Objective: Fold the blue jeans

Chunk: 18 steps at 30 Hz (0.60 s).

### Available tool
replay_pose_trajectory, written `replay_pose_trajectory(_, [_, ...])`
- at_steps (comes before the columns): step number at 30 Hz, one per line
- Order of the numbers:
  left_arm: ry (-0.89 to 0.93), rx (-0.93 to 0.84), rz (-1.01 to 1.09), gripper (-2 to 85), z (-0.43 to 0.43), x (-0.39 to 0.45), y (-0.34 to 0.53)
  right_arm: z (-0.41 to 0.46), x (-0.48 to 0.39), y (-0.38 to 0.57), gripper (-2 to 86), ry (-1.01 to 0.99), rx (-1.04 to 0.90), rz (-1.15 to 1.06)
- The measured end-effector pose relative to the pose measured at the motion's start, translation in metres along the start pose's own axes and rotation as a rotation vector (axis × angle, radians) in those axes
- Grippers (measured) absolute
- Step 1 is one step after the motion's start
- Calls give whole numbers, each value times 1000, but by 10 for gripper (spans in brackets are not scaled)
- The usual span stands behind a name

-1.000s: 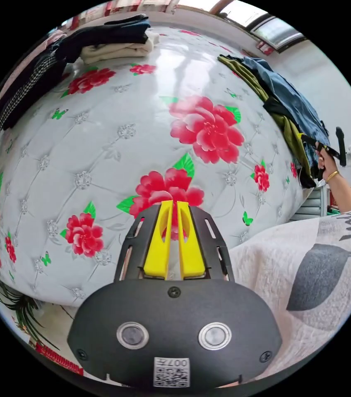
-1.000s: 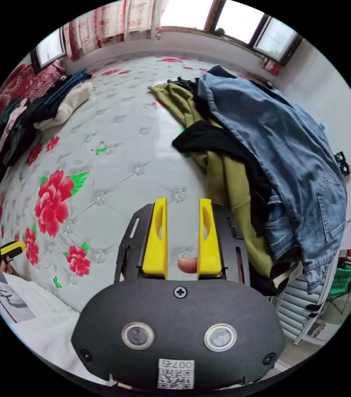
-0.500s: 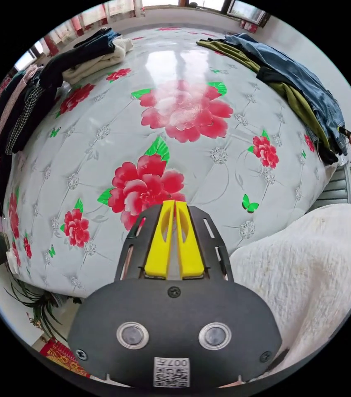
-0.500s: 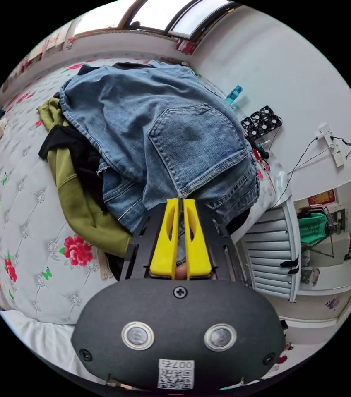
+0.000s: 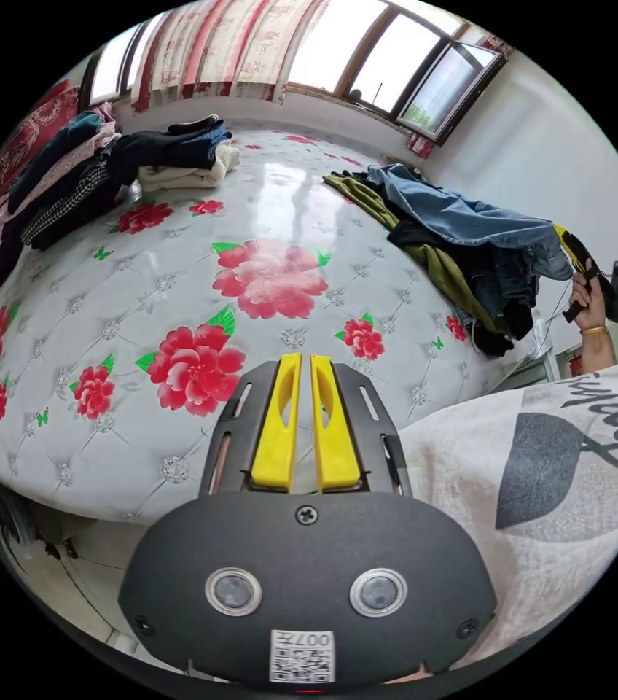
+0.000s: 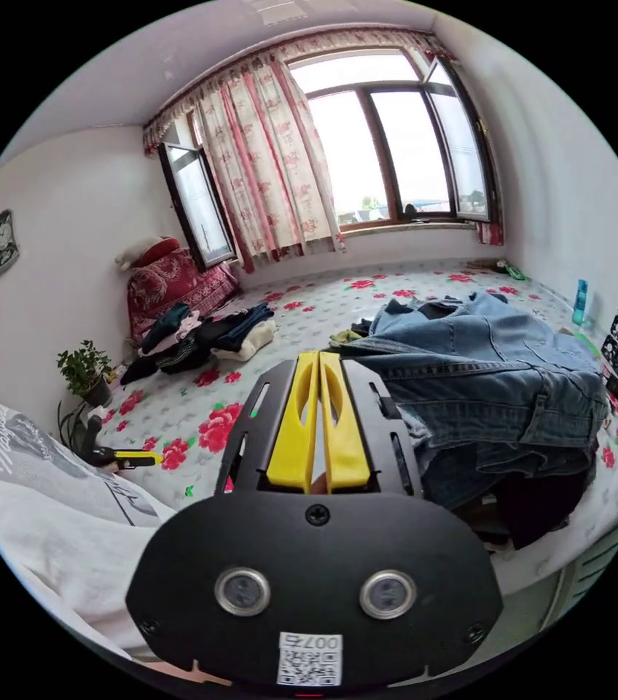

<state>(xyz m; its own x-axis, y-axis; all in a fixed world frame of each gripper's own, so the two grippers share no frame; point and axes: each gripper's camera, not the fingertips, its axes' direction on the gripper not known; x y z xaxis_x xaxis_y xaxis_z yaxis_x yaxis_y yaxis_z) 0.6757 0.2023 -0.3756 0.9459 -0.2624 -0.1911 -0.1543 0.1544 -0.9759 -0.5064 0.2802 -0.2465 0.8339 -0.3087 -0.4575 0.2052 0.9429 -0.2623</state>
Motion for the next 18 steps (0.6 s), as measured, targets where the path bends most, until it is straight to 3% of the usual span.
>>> replay_pose_trajectory(5, [59, 74, 3, 30, -18, 8, -13, 49, -60, -12, -1, -370, -37, -94])
replay_pose_trajectory(12, [40, 136, -110, 43, -35, -17, -14, 153, -205, 0, 12, -877, -316, -346])
replay_pose_trajectory(15, [-68, 142, -260, 46, -53, -54, -2, 177, -216, 7, 42, -897, -384, -363])
replay_pose_trajectory(18, [-86, 169, -329, 55, -68, -76, 10, 198, -179, 9, 74, -698, -436, -311])
